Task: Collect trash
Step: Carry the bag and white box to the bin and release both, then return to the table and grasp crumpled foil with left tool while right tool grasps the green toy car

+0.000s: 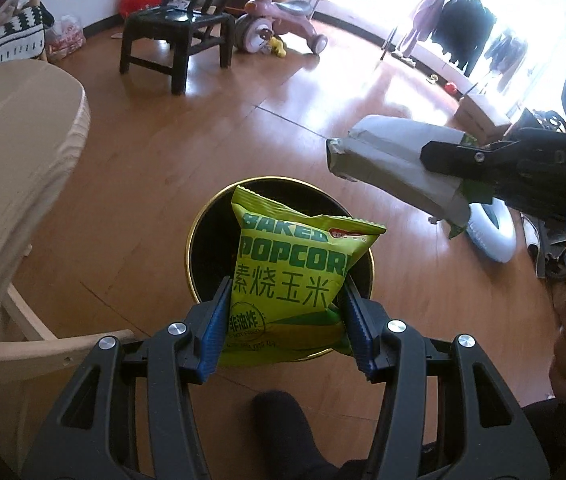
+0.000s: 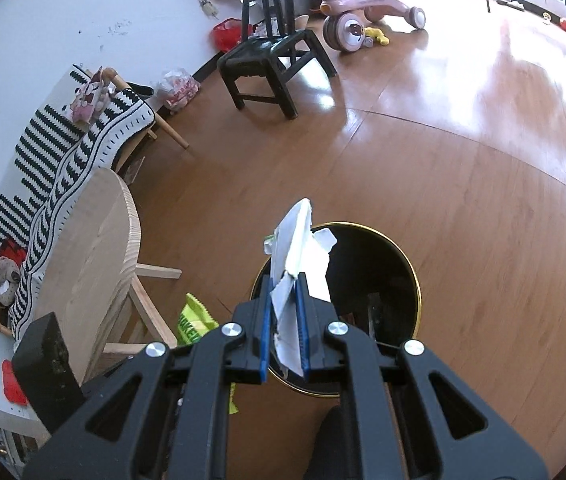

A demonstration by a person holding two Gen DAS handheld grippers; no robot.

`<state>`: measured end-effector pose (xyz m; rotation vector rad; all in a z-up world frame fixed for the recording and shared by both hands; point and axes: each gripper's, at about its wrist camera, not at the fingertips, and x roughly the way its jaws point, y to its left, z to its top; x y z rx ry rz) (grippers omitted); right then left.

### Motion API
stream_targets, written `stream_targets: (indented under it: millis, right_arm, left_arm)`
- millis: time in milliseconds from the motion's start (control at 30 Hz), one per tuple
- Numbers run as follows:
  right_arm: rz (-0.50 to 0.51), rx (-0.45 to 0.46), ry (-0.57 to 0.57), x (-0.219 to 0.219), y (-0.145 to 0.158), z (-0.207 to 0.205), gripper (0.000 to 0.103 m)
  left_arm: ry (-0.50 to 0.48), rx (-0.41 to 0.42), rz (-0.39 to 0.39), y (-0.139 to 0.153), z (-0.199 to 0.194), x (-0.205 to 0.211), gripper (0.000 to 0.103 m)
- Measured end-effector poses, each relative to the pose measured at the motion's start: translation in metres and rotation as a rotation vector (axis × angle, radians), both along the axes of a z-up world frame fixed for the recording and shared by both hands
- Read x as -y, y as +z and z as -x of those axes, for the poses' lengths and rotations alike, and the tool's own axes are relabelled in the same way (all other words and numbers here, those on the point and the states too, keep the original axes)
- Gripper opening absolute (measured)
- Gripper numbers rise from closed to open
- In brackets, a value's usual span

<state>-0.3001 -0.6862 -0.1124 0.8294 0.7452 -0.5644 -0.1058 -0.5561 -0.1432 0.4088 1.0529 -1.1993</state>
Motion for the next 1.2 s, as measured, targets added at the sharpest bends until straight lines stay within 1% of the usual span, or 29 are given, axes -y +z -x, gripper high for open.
stream_targets:
  millis: [100, 400, 433, 467, 500, 533, 567, 667, 767, 900, 967, 1067, 1133, 1200]
  right_arm:
    - [-0.002, -0.002, 0.000, 0.000, -0.001, -0.002, 0.012]
    - [-0.012, 0.011, -0.012, -0.001, 0.002, -0.003, 0.013]
    - [-0.019, 0.018, -0.016, 0.001, 0.003, -0.003, 0.017]
    - [-0.026, 0.022, -0.017, 0.003, 0.002, -0.002, 0.024]
    - [-0.027, 0.028, -0.031, 0.004, 0.003, -0.001, 0.043]
    - [-0.020, 0.035, -0.041, 0.003, 0.004, 0.001, 0.057]
    - [-0.012, 0.038, -0.047, 0.003, 0.006, 0.001, 0.059]
    - [-0.015, 0.048, -0.039, 0.003, 0.007, 0.000, 0.059]
    - [-0.014, 0.043, -0.033, 0.002, 0.008, -0.002, 0.059]
    - [-0.002, 0.052, -0.016, -0.004, 0.017, -0.009, 0.066]
    - [0.011, 0.057, -0.003, -0.010, 0.025, -0.014, 0.069]
    - [0.030, 0.075, 0.039, -0.026, 0.041, -0.030, 0.074]
    - [0.052, 0.091, 0.080, -0.044, 0.055, -0.046, 0.079]
    - [0.067, 0.109, 0.131, -0.064, 0.068, -0.064, 0.080]
  left_arm:
    - [0.009, -0.011, -0.005, -0.005, -0.002, 0.005, 0.052]
    - [0.015, -0.029, 0.006, -0.006, -0.002, 0.007, 0.052]
    - [0.017, -0.026, 0.005, -0.006, -0.003, 0.007, 0.053]
    - [0.019, -0.024, 0.006, -0.006, -0.003, 0.007, 0.059]
    - [0.022, -0.021, 0.008, -0.006, -0.001, 0.005, 0.063]
    - [0.023, -0.019, 0.012, -0.005, -0.001, 0.004, 0.067]
    - [0.023, -0.017, 0.014, -0.005, 0.000, 0.004, 0.068]
    - [0.021, -0.015, 0.018, -0.002, 0.001, 0.003, 0.073]
    - [0.019, -0.007, 0.020, 0.001, 0.002, 0.001, 0.074]
    - [0.021, 0.008, 0.027, 0.011, 0.000, -0.007, 0.079]
    - [0.028, 0.019, 0.036, 0.019, -0.003, -0.016, 0.082]
    - [0.045, 0.043, 0.056, 0.038, -0.010, -0.039, 0.086]
    - [0.062, 0.063, 0.072, 0.052, -0.016, -0.057, 0.088]
    - [0.083, 0.085, 0.095, 0.067, -0.025, -0.077, 0.090]
